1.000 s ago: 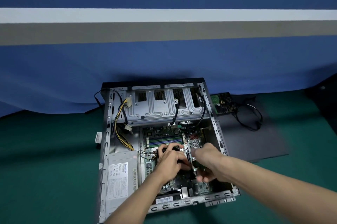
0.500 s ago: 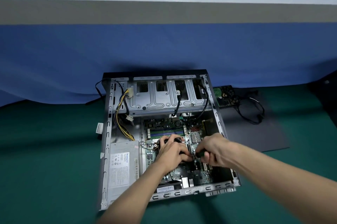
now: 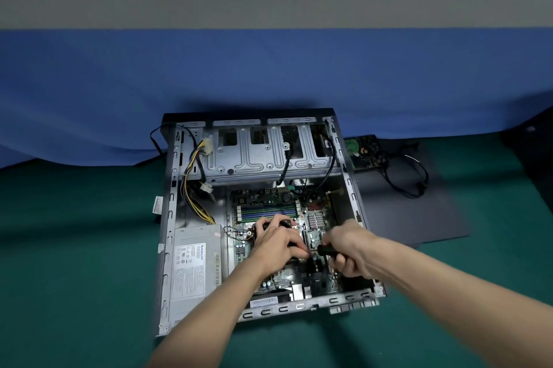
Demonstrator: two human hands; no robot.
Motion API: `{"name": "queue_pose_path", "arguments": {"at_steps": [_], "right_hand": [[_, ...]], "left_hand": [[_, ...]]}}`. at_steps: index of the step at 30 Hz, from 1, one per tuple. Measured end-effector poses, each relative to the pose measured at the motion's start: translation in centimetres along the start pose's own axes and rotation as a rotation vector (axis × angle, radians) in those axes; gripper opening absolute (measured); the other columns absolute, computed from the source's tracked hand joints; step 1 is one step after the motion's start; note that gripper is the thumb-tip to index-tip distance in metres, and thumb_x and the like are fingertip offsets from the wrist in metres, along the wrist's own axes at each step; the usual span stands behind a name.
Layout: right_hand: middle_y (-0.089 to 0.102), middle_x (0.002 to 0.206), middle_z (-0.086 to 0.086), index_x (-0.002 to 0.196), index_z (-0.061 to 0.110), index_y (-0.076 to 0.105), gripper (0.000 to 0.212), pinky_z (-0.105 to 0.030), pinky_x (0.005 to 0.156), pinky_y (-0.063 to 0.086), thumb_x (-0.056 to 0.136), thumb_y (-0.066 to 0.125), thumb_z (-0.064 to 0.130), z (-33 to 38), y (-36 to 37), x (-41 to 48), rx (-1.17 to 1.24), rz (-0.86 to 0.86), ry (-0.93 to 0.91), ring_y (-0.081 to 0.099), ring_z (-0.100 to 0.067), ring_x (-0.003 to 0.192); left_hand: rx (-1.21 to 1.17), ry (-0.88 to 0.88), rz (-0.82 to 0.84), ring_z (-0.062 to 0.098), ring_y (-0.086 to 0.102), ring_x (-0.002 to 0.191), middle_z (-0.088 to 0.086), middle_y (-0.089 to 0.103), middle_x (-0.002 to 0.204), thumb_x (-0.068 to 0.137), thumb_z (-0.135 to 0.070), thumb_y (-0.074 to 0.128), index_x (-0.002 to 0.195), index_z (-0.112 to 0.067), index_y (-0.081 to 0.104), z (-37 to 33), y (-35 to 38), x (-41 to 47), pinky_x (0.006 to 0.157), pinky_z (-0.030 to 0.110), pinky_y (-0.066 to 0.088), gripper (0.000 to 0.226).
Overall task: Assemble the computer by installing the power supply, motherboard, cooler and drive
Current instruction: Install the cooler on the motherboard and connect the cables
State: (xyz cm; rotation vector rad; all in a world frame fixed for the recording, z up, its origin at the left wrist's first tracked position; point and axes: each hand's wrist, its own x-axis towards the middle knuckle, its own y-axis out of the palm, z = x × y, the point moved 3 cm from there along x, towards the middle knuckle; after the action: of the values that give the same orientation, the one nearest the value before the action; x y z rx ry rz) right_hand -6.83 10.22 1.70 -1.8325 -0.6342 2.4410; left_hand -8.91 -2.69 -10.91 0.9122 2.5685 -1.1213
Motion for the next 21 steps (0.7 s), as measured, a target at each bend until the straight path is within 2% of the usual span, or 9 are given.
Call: {"name": "queue_pose_path", "arguments": {"at_steps": [3,5,7,9,12,15,17,19,21], "right_hand": [[0.062,0.069,-0.009,0.116,0.0,0.039,0.054,-0.026,0.045,0.043,0.09,0.058,0.043,1.0,0.2,-1.7,-0.618,-0.003,-0.341,0.062,-0.021,0.05],[0.062,0.097,-0.011,0.124,0.005,0.04,0.048,-0.032,0.064,0.041,0.087,0.063,0.023,1.2,0.9,-2.0,-1.229,-0.156,-0.598,0.066,-0.03,0.089],[0.06,0.107,-0.012,0.108,0.008,0.048,0.025,-0.035,0.07,0.044,0.086,0.059,0.004,1.3,1.3,-2.1,-1.148,-0.262,-0.645,0.063,-0.031,0.099],[0.061,0.087,-0.012,0.089,0.008,0.045,0.018,-0.027,0.054,0.051,0.087,0.062,0.003,1.6,0.4,-0.5,-0.611,-0.245,-0.39,0.066,-0.021,0.067],[0.047,0.047,-0.005,0.074,0.006,0.047,0.023,-0.015,0.028,0.025,0.096,0.051,0.008,0.9,0.7,0.2,-0.071,-0.015,0.036,0.035,-0.01,0.027],[0.053,0.042,-0.007,0.093,0.004,0.053,0.027,-0.015,0.031,0.031,0.097,0.049,0.03,0.9,1.3,-1.2,-0.25,0.095,-0.105,0.043,-0.015,0.027],[0.059,0.058,-0.005,0.103,0.006,0.051,0.038,-0.024,0.043,0.042,0.087,0.06,0.04,1.0,1.1,-1.9,-0.817,-0.007,-0.407,0.062,-0.023,0.051],[0.061,0.089,-0.007,0.12,0.01,0.043,0.041,-0.032,0.062,0.042,0.085,0.063,0.02,0.9,1.5,-2.0,-1.298,-0.157,-0.648,0.064,-0.03,0.089],[0.06,0.107,-0.012,0.118,0.008,0.048,0.034,-0.036,0.071,0.047,0.085,0.058,0.005,0.9,1.7,-1.8,-1.066,-0.245,-0.616,0.061,-0.03,0.098]], "left_hand": [[0.006,-0.022,-0.013,0.022,0.018,0.134,-0.015,0.046,0.132,0.08,-0.033,0.072,0.087,-0.041,0.072,0.0,-0.1,-0.1,0.112,0.05,0.009,0.011],[0.024,0.001,-0.006,0.018,0.021,0.134,-0.021,0.051,0.128,0.079,-0.039,0.071,0.09,-0.042,0.072,0.0,-0.2,0.0,0.111,0.044,0.006,0.012],[0.02,0.014,0.007,0.015,0.023,0.133,-0.022,0.056,0.122,0.076,-0.045,0.072,0.091,-0.043,0.072,-0.2,-0.2,0.0,0.11,0.041,0.004,0.015],[0.006,-0.008,0.01,0.018,0.023,0.133,-0.018,0.056,0.123,0.072,-0.05,0.072,0.088,-0.044,0.072,-0.2,-0.2,0.0,0.112,0.047,0.007,0.017],[0.052,0.015,0.007,0.017,0.024,0.134,-0.017,0.057,0.119,0.073,-0.052,0.071,0.088,-0.042,0.072,-0.3,-0.2,0.0,0.111,0.046,0.008,0.018],[0.015,-0.001,-0.005,0.022,0.02,0.133,-0.015,0.049,0.128,0.077,-0.041,0.072,0.081,-0.041,0.072,-0.4,-0.5,-0.2,0.112,0.048,0.007,0.004],[0.022,-0.006,-0.018,0.025,0.017,0.133,-0.014,0.043,0.13,0.08,-0.032,0.072,0.082,-0.039,0.073,-0.4,-0.6,-0.3,0.112,0.048,0.006,0.007],[0.02,-0.001,-0.014,0.021,0.018,0.132,-0.019,0.046,0.124,0.078,-0.037,0.073,0.091,-0.038,0.074,-0.4,-0.6,-0.2,0.112,0.047,0.004,0.013],[0.015,0.03,0.002,0.016,0.023,0.132,-0.025,0.054,0.113,0.074,-0.046,0.073,0.09,-0.039,0.074,-0.4,-0.5,-0.2,0.112,0.049,0.004,0.018]]}}
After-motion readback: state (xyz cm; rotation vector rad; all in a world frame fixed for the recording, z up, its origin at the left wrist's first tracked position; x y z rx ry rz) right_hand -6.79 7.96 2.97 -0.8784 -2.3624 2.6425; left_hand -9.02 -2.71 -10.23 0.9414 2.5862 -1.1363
